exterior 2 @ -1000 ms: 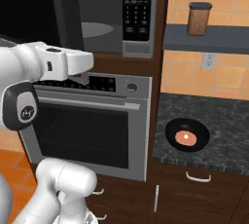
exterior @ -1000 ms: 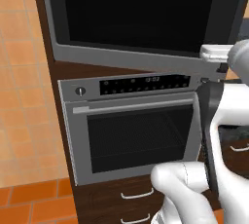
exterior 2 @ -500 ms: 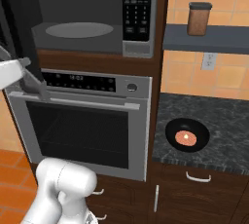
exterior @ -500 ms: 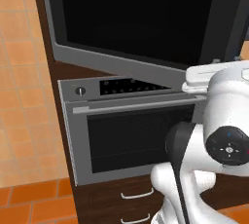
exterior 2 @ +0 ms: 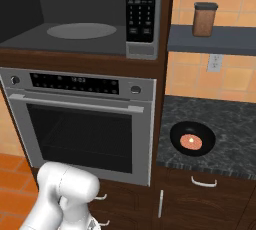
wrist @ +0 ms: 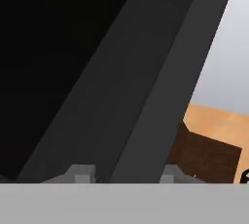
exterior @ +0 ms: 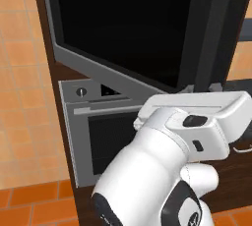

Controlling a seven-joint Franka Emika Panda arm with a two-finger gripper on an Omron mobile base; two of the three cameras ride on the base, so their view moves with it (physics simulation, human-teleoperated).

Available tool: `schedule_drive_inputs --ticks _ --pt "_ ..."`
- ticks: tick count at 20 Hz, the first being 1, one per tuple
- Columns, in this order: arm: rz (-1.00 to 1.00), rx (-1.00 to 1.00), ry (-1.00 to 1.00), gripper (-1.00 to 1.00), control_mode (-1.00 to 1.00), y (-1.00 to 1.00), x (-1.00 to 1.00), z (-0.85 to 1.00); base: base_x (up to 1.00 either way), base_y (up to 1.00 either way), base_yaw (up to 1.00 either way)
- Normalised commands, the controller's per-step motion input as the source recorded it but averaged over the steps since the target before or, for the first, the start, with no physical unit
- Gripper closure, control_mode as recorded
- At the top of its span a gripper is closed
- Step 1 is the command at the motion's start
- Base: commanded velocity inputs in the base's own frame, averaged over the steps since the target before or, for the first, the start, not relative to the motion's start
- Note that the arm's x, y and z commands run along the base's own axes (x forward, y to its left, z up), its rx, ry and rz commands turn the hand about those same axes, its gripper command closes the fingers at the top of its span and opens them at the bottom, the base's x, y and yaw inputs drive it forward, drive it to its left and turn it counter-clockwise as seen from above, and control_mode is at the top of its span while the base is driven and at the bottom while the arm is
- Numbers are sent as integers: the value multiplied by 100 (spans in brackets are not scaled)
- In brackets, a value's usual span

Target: Open the microwave, place the bowl with waffle inside the microwave, then close the microwave door and turn it on.

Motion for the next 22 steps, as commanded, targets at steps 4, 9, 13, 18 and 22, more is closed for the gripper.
schedule_drive_inputs --ticks 4,9,13,18,22 --pt "-11 0 0 -100 -100 51 15 -24 0 0 0" --pt "-4 7 0 -100 -100 5 33 -21 0 0 0" --pt "16 1 0 -100 -100 13 8 -6 0 0 0" --pt "40 0 -3 -100 -100 7 0 0 0 0 0" --pt "9 14 -28 -100 -100 0 -17 0 0 0 0"
